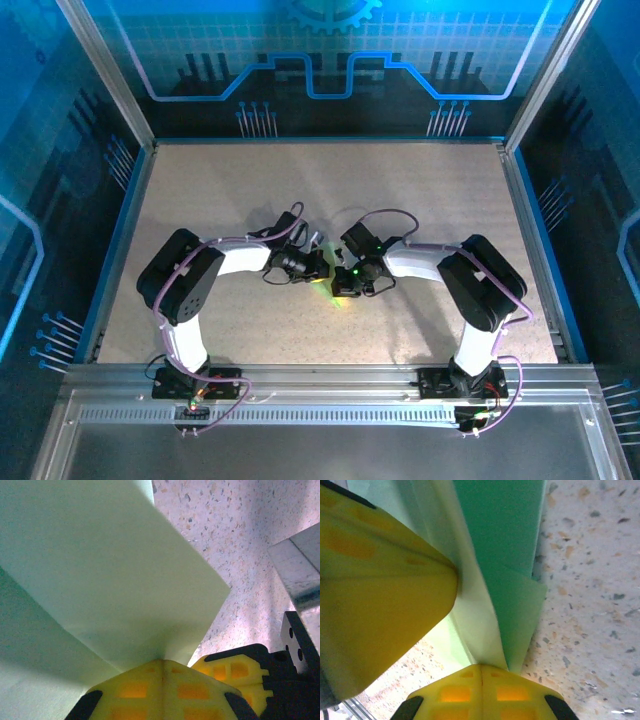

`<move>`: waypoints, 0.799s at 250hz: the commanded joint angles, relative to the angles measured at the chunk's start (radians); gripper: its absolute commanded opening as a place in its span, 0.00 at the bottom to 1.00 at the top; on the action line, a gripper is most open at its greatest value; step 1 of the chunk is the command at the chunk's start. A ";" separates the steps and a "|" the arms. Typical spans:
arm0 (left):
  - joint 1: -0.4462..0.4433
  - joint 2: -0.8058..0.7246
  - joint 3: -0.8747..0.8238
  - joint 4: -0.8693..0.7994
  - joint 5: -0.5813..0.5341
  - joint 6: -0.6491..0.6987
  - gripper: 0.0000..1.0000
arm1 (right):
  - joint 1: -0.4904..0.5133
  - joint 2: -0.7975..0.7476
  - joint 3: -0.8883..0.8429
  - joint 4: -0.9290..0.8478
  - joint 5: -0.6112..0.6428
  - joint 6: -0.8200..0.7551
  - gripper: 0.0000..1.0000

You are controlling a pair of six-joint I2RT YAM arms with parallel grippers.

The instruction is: Fold a paper plane with a square sheet of paper (fold left side to right side)

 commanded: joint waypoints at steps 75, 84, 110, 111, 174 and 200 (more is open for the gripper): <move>-0.006 0.055 0.043 -0.052 -0.067 0.024 0.02 | 0.036 0.113 -0.034 -0.209 0.201 -0.020 0.00; -0.005 0.055 0.045 -0.056 -0.072 0.024 0.02 | 0.036 0.114 -0.035 -0.208 0.201 -0.020 0.00; 0.000 0.058 0.044 -0.060 -0.083 0.023 0.02 | 0.037 0.113 -0.038 -0.210 0.202 -0.020 0.00; 0.001 0.059 0.043 -0.060 -0.083 0.022 0.02 | 0.037 0.113 -0.038 -0.210 0.202 -0.019 0.00; 0.034 0.067 0.042 -0.036 -0.082 0.016 0.02 | 0.038 0.113 -0.044 -0.215 0.205 -0.023 0.00; 0.054 0.076 0.050 -0.024 -0.080 0.018 0.01 | 0.037 0.113 -0.044 -0.217 0.206 -0.027 0.00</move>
